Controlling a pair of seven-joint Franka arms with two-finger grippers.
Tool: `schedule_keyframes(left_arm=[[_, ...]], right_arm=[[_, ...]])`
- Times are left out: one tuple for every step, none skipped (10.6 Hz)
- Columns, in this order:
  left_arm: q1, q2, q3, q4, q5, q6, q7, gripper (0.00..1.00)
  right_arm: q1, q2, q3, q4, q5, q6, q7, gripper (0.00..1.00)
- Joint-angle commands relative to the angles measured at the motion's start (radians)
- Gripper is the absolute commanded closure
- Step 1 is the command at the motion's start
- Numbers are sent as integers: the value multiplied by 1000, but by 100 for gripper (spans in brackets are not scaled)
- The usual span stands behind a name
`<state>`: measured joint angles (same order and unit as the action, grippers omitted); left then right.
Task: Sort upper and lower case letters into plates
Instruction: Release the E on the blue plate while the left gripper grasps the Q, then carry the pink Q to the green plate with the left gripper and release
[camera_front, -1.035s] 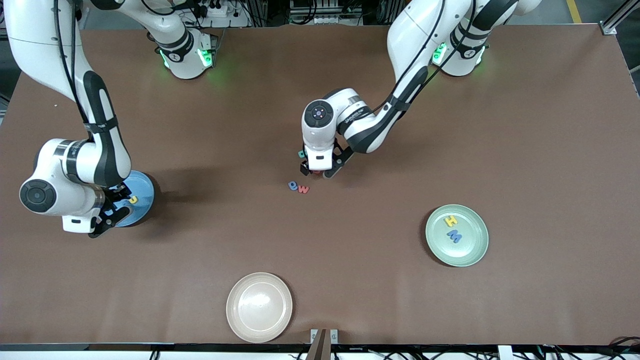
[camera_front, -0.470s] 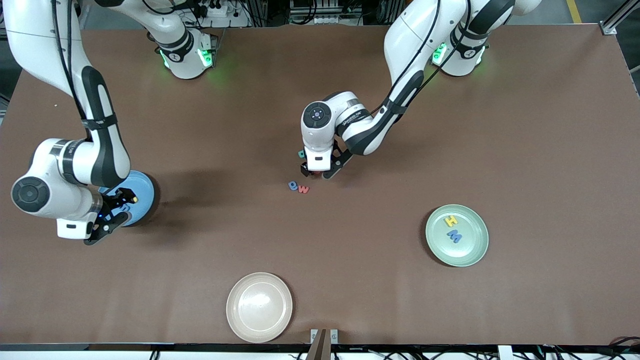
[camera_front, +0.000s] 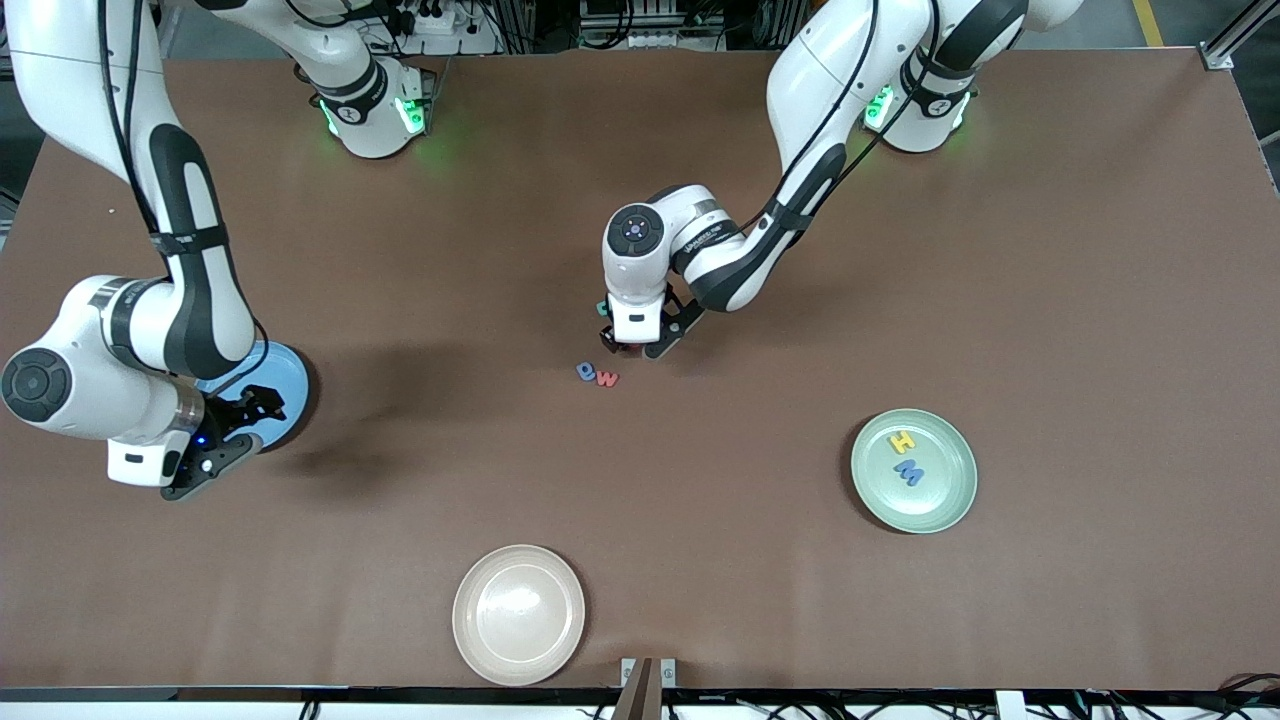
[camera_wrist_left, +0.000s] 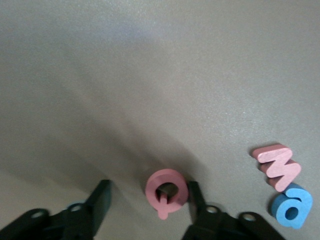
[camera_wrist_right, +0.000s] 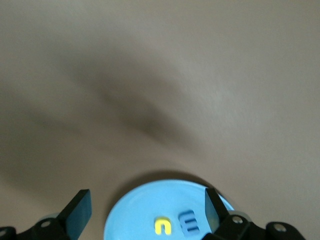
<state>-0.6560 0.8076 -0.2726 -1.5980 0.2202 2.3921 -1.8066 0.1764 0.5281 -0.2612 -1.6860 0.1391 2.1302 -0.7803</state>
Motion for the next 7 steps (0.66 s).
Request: schedule_keyframes(left_arm=[[1, 1, 7, 1, 45, 15, -25, 88], [12, -5, 7, 6, 48, 15, -23, 100], [21, -14, 7, 7, 48, 13, -14, 100], [48, -36, 9, 7, 57, 10, 2, 100], [91, -79, 6, -2, 64, -5, 42, 100], [114, -114, 6, -8, 64, -49, 96, 100], [146, -146, 6, -13, 64, -91, 152, 100]], right_arm=[[52, -5, -1, 9, 19, -1, 65, 0], [67, -4, -3, 9, 17, -1, 84, 0], [71, -3, -3, 9, 16, -1, 91, 0], [69, -3, -1, 9, 16, 0, 92, 0], [72, -3, -1, 9, 16, -1, 92, 0], [74, -3, -1, 9, 16, -1, 92, 0], [72, -3, -3, 9, 16, -1, 92, 0]])
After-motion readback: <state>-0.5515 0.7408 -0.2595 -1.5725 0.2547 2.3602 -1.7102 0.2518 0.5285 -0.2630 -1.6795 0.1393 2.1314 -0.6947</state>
